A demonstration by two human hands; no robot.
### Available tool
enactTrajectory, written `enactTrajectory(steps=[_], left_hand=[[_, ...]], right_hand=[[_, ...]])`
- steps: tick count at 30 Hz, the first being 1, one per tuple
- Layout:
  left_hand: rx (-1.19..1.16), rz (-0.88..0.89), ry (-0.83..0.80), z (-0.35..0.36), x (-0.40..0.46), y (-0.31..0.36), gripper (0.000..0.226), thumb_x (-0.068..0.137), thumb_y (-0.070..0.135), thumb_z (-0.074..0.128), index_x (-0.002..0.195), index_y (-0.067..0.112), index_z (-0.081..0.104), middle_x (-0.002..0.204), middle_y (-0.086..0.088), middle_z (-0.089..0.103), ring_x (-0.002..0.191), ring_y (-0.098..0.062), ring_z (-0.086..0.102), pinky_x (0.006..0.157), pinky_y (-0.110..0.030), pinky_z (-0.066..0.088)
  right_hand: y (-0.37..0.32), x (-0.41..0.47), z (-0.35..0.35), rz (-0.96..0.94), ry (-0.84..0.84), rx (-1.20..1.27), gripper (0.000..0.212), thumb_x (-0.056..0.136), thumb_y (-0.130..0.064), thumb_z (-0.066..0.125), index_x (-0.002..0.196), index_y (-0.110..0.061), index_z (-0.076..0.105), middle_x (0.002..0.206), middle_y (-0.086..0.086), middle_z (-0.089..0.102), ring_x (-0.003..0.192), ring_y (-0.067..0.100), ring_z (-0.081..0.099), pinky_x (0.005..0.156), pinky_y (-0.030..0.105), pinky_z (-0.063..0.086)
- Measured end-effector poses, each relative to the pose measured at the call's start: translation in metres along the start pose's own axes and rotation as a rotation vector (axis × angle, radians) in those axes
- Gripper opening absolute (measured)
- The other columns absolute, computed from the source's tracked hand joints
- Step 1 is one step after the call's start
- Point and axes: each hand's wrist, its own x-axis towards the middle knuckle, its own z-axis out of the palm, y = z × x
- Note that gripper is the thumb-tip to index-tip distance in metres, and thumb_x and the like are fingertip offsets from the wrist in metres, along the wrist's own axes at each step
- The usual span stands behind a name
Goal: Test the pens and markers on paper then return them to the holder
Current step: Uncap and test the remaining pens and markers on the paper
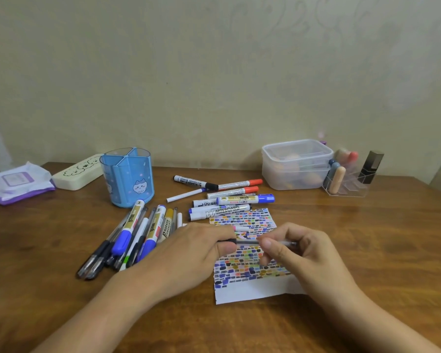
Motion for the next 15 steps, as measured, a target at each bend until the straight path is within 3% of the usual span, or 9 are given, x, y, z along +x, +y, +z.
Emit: enactTrajectory(steps=[3, 6, 15], left_hand=[[0.036, -0.010, 0.013, 0.0008, -0.0012, 0.0040, 0.022, 0.104, 0.041, 0.041, 0.082, 0.037, 0.044, 0.080, 0.018, 0.053, 0.082, 0.002, 0.051, 0.063, -0.016, 0.037], [0.036, -0.015, 0.025, 0.0036, -0.0011, 0.0060, 0.019, 0.104, 0.040, 0.041, 0.088, 0.031, 0.049, 0.091, 0.013, 0.061, 0.085, -0.004, 0.053, 0.071, -0.026, 0.044], [0.149, 0.002, 0.037, 0.0021, -0.0016, 0.0062, 0.019, 0.105, 0.039, 0.037, 0.108, 0.031, 0.054, 0.103, 0.012, 0.058, 0.096, -0.004, 0.051, 0.084, -0.030, 0.047]], right_hand=[[-0.0019, -0.0016, -0.0011, 0.003, 0.016, 0.025, 0.019, 0.085, -0.028, 0.071, 0.083, -0.009, 0.073, 0.067, 0.011, 0.073, 0.065, 0.011, 0.067, 0.066, 0.017, 0.050], [-0.0039, -0.0035, -0.0003, 0.004, 0.029, -0.024, 0.018, 0.088, -0.029, 0.069, 0.082, -0.012, 0.071, 0.063, 0.009, 0.072, 0.060, 0.003, 0.064, 0.063, 0.010, 0.045], [0.0006, -0.0060, 0.0047, 0.014, 0.090, -0.110, 0.037, 0.084, -0.052, 0.062, 0.073, -0.018, 0.069, 0.048, 0.005, 0.060, 0.047, 0.005, 0.046, 0.054, 0.014, 0.037]])
